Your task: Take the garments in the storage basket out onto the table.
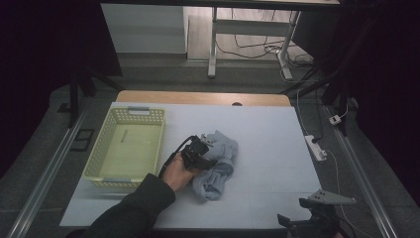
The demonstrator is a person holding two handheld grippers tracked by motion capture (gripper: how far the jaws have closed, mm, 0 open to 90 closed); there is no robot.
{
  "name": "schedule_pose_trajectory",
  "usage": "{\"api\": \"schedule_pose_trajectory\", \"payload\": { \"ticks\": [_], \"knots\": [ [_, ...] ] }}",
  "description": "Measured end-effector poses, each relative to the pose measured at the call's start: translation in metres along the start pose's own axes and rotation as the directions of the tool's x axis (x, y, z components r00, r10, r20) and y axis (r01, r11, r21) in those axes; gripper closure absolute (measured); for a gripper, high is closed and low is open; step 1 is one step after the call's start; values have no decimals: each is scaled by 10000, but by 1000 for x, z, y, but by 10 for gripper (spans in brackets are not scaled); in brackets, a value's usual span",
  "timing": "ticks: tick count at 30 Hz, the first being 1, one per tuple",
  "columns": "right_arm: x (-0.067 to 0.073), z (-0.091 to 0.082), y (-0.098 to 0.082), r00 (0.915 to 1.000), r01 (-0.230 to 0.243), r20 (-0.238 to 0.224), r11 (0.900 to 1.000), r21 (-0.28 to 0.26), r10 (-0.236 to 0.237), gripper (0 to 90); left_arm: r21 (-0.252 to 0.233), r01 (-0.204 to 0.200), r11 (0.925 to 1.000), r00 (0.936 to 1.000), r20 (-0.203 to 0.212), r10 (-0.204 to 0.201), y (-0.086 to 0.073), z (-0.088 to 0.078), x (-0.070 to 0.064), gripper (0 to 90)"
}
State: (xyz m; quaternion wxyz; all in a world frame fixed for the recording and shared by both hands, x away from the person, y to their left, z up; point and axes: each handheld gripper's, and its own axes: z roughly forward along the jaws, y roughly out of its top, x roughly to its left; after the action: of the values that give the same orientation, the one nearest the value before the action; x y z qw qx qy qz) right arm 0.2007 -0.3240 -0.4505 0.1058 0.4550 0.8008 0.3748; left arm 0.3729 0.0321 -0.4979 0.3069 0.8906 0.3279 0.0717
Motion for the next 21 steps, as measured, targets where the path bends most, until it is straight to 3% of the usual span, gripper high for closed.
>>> {"api": "schedule_pose_trajectory", "payload": {
  "ticks": [9,21],
  "knots": [
    [0,0,0,10000,21,11,10000,19,-21,4,-132,-111,9999,9997,217,114,-6,10,1,415],
    [0,0,0,10000,-10,-26,10000,-13,10,4,-129,-224,9997,9992,333,228,-5,9,3,310]
  ]
}}
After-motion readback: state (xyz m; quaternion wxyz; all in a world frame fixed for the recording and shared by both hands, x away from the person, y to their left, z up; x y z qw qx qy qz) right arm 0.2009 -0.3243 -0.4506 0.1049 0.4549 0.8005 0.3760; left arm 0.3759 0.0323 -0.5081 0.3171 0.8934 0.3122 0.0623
